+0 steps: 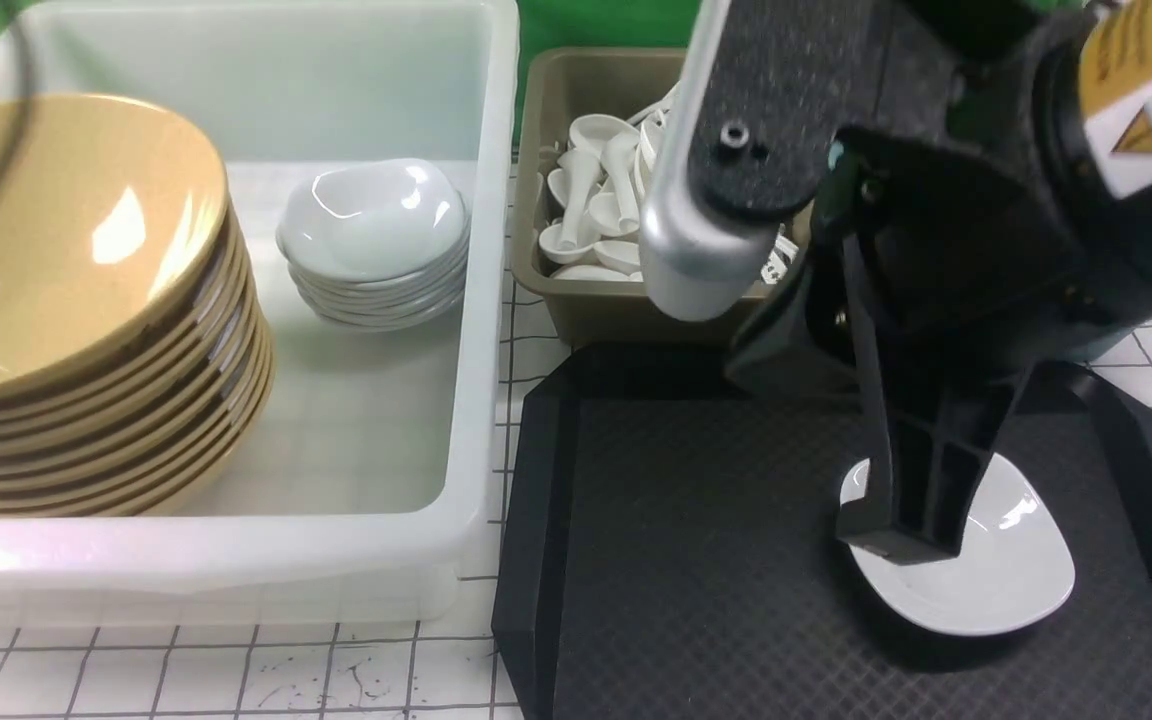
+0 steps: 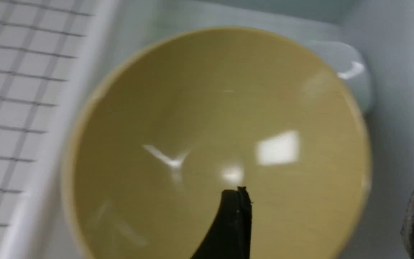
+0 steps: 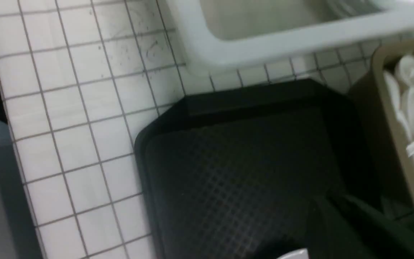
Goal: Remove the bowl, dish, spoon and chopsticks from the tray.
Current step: Use the left arm to put the noodle bowl into the large storage box on the left, then use the left arm to grab the plate
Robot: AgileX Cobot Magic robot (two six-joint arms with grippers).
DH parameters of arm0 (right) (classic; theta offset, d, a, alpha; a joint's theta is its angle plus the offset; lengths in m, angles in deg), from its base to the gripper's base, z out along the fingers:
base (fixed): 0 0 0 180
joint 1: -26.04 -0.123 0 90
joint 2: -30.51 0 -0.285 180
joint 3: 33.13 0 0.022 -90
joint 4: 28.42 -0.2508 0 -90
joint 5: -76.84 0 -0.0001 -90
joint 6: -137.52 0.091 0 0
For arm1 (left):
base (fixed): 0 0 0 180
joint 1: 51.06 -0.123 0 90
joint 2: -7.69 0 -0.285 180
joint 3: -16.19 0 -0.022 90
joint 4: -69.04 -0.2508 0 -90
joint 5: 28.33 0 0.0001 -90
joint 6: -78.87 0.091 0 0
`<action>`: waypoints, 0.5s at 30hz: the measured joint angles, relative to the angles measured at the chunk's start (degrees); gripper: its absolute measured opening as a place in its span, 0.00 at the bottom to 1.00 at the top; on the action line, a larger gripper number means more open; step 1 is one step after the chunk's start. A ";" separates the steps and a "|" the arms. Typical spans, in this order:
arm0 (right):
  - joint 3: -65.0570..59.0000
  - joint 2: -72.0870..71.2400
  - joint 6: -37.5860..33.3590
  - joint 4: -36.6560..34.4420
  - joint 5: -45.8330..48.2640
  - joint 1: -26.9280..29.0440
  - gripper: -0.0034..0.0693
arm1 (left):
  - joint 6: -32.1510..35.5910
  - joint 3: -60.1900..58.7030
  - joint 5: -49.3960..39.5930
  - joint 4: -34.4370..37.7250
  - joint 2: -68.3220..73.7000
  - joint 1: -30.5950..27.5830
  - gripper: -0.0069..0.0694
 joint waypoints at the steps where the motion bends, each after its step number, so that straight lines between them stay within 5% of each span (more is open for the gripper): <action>1: -1.31 0.00 1.37 0.07 -0.09 1.03 0.11 | -0.19 0.00 -0.75 0.93 0.09 4.30 0.80; 6: -7.98 -0.66 5.47 0.47 -0.50 7.92 0.11 | -3.72 0.00 0.12 1.40 5.13 23.74 0.80; 15: -19.37 -11.38 8.87 -0.24 -0.51 17.26 0.11 | -6.37 0.99 12.03 0.19 26.36 47.91 0.80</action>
